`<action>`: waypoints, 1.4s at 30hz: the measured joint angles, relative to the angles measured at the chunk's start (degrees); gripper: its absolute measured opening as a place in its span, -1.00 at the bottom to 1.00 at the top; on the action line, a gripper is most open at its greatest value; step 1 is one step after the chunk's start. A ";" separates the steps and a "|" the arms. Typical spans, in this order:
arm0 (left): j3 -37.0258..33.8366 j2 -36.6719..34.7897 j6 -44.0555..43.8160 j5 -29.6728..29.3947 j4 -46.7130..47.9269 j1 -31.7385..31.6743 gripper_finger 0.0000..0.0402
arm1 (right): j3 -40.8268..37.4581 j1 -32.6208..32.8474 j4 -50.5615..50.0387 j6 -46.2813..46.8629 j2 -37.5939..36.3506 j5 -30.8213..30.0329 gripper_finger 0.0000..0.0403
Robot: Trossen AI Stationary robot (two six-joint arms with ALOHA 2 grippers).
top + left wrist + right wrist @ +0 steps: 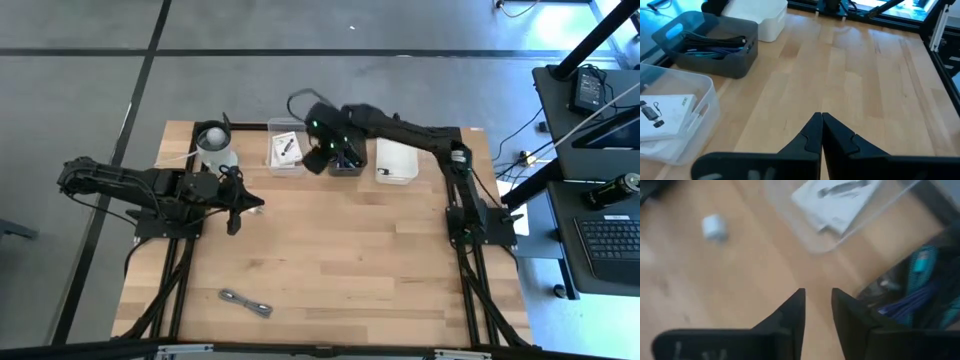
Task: Pick and place items into bin
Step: Put the white charger adapter into the white bin
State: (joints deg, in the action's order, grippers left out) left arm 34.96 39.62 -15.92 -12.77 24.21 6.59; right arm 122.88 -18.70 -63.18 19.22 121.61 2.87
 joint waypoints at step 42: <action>19.41 35.14 24.89 5.08 35.30 -9.14 0.27 | -91.18 20.74 40.45 22.54 -58.72 0.22 -0.73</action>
State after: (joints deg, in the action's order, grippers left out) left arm 54.37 74.75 8.97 -7.69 59.52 -2.55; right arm 31.70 2.04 -22.73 41.76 62.89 3.09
